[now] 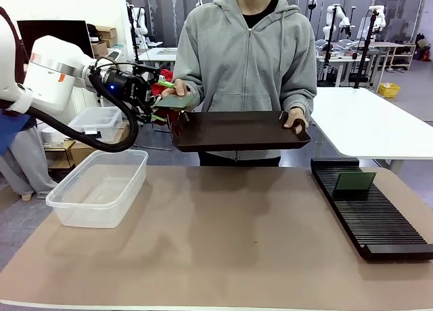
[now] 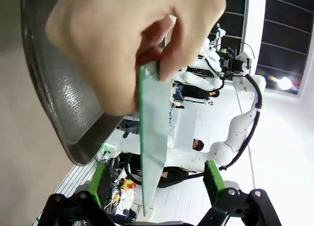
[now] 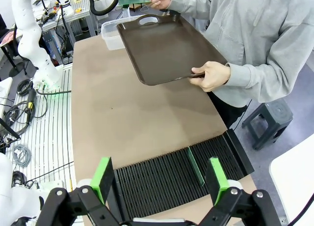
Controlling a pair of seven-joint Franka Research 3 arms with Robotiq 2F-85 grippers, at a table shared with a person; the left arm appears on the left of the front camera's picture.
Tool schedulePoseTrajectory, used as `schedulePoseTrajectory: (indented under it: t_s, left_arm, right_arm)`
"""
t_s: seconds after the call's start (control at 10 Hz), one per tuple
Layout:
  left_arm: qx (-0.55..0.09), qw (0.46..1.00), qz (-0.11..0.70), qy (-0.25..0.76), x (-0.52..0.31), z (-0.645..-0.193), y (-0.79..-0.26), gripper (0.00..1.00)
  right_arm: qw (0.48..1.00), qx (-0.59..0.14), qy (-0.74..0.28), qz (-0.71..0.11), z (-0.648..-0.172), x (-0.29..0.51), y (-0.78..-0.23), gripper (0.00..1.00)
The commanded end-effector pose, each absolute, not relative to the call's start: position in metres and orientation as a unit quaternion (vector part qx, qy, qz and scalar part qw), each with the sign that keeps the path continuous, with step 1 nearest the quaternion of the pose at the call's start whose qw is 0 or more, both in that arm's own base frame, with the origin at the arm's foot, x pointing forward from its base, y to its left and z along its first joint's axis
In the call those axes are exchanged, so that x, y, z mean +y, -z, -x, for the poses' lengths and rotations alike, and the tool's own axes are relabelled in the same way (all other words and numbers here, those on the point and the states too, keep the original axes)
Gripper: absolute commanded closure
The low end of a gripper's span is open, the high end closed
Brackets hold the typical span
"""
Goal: Sort PCBs into racks and boxes based on the side picked up.
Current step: Pick up the Blank PCB handed by the Human.
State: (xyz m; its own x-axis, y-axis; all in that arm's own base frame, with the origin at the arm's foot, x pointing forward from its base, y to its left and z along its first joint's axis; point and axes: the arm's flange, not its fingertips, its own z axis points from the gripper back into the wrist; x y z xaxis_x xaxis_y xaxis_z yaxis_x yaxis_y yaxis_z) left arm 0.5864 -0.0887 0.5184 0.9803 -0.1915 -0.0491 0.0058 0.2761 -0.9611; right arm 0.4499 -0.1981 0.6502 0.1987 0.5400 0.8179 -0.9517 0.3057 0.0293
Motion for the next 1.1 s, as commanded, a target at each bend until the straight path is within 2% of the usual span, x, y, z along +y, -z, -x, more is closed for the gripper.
schedulePoseTrajectory:
  t_s: [0.0,0.1,0.2,0.3,0.4,0.5,0.6,1.0]
  left_arm:
    - [0.066,0.784,0.613,0.067,-0.0899,-0.5984,-0.5189,0.0]
    - [0.042,0.785,0.613,0.081,-0.0901,-0.6004,-0.5188,0.0]
    - [0.032,0.784,0.613,0.088,-0.0876,-0.6024,-0.5195,0.6]
    - [0.026,0.785,0.612,0.087,-0.0846,-0.6025,-0.52,0.6]
    - [0.026,0.785,0.614,0.081,-0.0817,-0.602,-0.5183,1.0]
    - [0.03,0.784,0.615,0.076,-0.0811,-0.5991,-0.5174,0.66]
    - [0.03,0.784,0.615,0.075,-0.0816,-0.5988,-0.5168,1.0]
    - [0.031,0.784,0.616,0.075,-0.0816,-0.5997,-0.5183,1.0]
  right_arm:
    - [0.719,-0.364,-0.518,-0.286,-0.4475,-0.1967,-0.65,0.0]
    - [0.719,-0.364,-0.518,-0.286,-0.4475,-0.1967,-0.65,0.0]
    - [0.719,-0.364,-0.518,-0.286,-0.4475,-0.1967,-0.65,0.0]
    - [0.719,-0.364,-0.518,-0.286,-0.4475,-0.1967,-0.65,0.0]
    - [0.719,-0.364,-0.518,-0.286,-0.4475,-0.1967,-0.65,0.0]
    - [0.719,-0.364,-0.518,-0.286,-0.4475,-0.1967,-0.65,0.0]
    - [0.719,-0.364,-0.518,-0.286,-0.4475,-0.1967,-0.65,0.0]
    - [0.719,-0.364,-0.518,-0.286,-0.4475,-0.1967,-0.65,0.0]
